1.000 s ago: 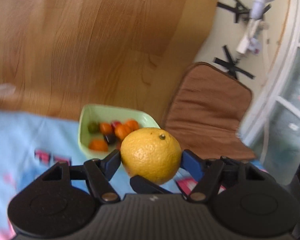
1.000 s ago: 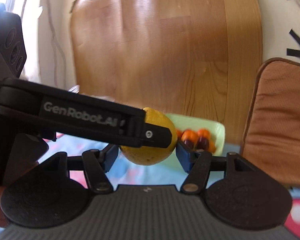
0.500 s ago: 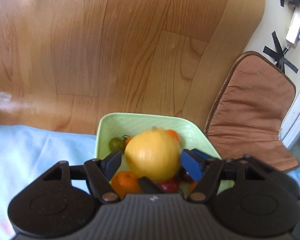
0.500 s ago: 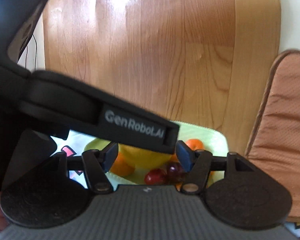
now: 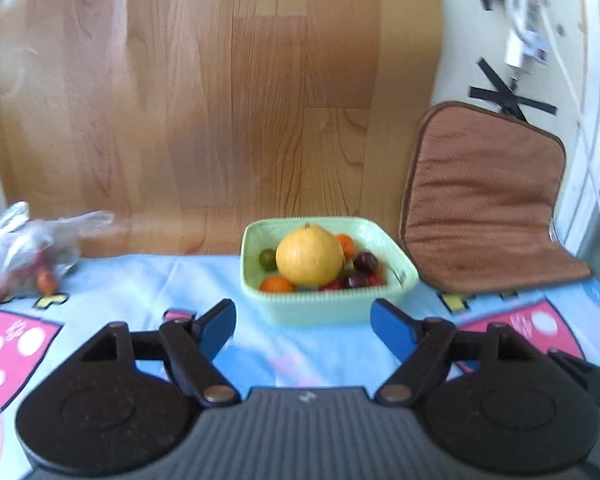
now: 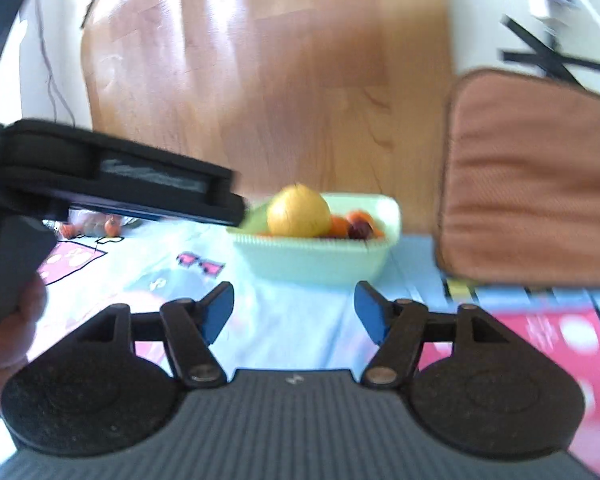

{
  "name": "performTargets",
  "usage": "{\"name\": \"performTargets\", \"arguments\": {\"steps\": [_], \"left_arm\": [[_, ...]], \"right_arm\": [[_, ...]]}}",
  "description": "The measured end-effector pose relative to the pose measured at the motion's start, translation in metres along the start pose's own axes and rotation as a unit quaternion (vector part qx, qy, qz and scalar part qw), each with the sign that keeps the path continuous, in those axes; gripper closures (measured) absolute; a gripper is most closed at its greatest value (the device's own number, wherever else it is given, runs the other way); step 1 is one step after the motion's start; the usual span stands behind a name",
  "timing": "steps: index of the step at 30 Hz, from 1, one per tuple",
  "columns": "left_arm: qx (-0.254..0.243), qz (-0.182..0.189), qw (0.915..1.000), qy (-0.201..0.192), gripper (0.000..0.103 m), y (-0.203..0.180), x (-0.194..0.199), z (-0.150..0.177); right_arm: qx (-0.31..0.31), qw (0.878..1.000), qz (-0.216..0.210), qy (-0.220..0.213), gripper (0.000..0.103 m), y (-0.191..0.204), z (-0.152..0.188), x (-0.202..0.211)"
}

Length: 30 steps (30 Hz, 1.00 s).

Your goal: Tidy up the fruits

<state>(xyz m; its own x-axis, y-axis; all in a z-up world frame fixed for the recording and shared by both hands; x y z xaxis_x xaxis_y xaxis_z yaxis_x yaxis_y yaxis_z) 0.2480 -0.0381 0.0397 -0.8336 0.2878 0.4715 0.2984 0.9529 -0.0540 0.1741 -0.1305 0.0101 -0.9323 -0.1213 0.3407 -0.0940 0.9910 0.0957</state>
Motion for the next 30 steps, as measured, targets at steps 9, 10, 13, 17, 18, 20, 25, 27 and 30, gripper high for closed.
{"name": "performTargets", "arguments": {"steps": [9, 10, 13, 17, 18, 20, 25, 27, 30], "left_arm": [[0.012, -0.026, 0.9996, 0.006, 0.012, -0.013, 0.064, 0.063], [0.015, -0.029, 0.9994, 0.007, 0.011, -0.013, 0.069, 0.068], [0.023, -0.038, 0.9989, 0.012, 0.007, -0.011, 0.081, 0.082], [0.022, -0.055, 0.9981, 0.019, 0.003, -0.010, 0.089, 0.091], [0.020, -0.058, 0.9980, 0.020, 0.002, -0.010, 0.091, 0.093], [0.018, -0.061, 0.9978, 0.020, 0.000, -0.011, 0.093, 0.096], [0.014, -0.065, 0.9975, 0.026, 0.000, -0.017, 0.097, 0.104], [0.010, -0.064, 0.9976, 0.026, 0.000, -0.020, 0.098, 0.106], [0.001, -0.064, 0.9977, 0.025, 0.000, -0.025, 0.099, 0.107]], "right_arm": [[-0.063, 0.997, 0.028, 0.035, 0.029, -0.016, 0.041, 0.048], [-0.069, 0.996, 0.028, 0.039, 0.029, -0.017, 0.043, 0.054], [-0.084, 0.995, 0.027, 0.049, 0.029, -0.020, 0.047, 0.065], [-0.102, 0.993, 0.021, 0.053, 0.028, -0.021, 0.053, 0.080], [-0.106, 0.993, 0.019, 0.054, 0.028, -0.021, 0.054, 0.082], [-0.111, 0.992, 0.015, 0.053, 0.027, -0.021, 0.055, 0.089], [-0.121, 0.991, 0.002, 0.060, 0.026, -0.018, 0.060, 0.102], [-0.124, 0.991, -0.002, 0.058, 0.025, -0.017, 0.059, 0.105], [-0.126, 0.990, -0.006, 0.055, 0.024, -0.016, 0.057, 0.108]]}}
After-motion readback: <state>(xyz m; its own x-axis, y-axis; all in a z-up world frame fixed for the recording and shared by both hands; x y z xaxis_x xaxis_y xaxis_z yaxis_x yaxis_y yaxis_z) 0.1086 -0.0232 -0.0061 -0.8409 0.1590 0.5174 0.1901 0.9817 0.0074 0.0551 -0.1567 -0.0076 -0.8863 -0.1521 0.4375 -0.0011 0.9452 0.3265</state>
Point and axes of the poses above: each gripper's, at about its wrist camera, not at the fingertips, and x roughly against the way its jaws point, y to its left, z to its underside, the point moved 10 cm from there along -x, roughly the way its jaws point, and after that the axes turned 2 degrees about z, right-handed, at the moved point
